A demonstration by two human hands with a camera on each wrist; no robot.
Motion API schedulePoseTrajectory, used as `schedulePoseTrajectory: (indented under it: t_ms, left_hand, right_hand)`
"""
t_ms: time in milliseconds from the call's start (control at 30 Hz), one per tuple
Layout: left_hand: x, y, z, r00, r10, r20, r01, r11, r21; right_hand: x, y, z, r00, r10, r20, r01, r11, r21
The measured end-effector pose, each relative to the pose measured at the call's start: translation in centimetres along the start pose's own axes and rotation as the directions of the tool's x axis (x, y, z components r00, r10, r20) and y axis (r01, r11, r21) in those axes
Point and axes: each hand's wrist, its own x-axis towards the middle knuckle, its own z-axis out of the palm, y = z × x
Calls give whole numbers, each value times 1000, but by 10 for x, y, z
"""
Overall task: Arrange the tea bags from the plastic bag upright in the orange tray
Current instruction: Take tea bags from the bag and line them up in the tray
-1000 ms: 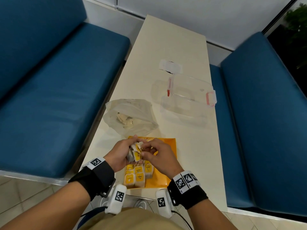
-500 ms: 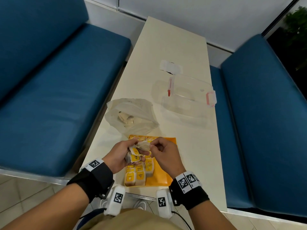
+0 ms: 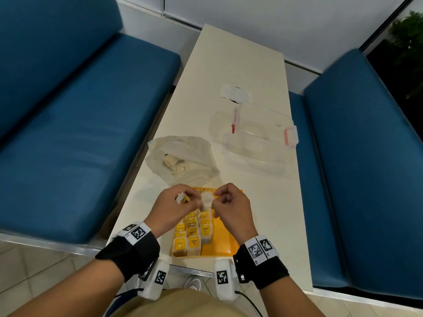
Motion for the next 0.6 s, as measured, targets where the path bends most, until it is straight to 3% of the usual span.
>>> schedulePoseTrajectory:
  t_ms: [67,167,367,600]
  left_hand:
    - [-1,-2,2,995,81,53,-86,991,99]
    - [-2,-5,5,985,112,132,-131,979,154]
    - [0,-5,10,985,122,123,-141,976,163]
    - [-1,-1,5,992,-85,88,87,996,-27]
  right_hand:
    - [0,-5,0,1000,-3,18,2,1000,30]
    - [0,-9,2,998,-12,58,8,998,69]
    - [1,-10,5,994,-10,106,2,998,70]
    - [7,-1,-5,994,14,107,-18,999,34]
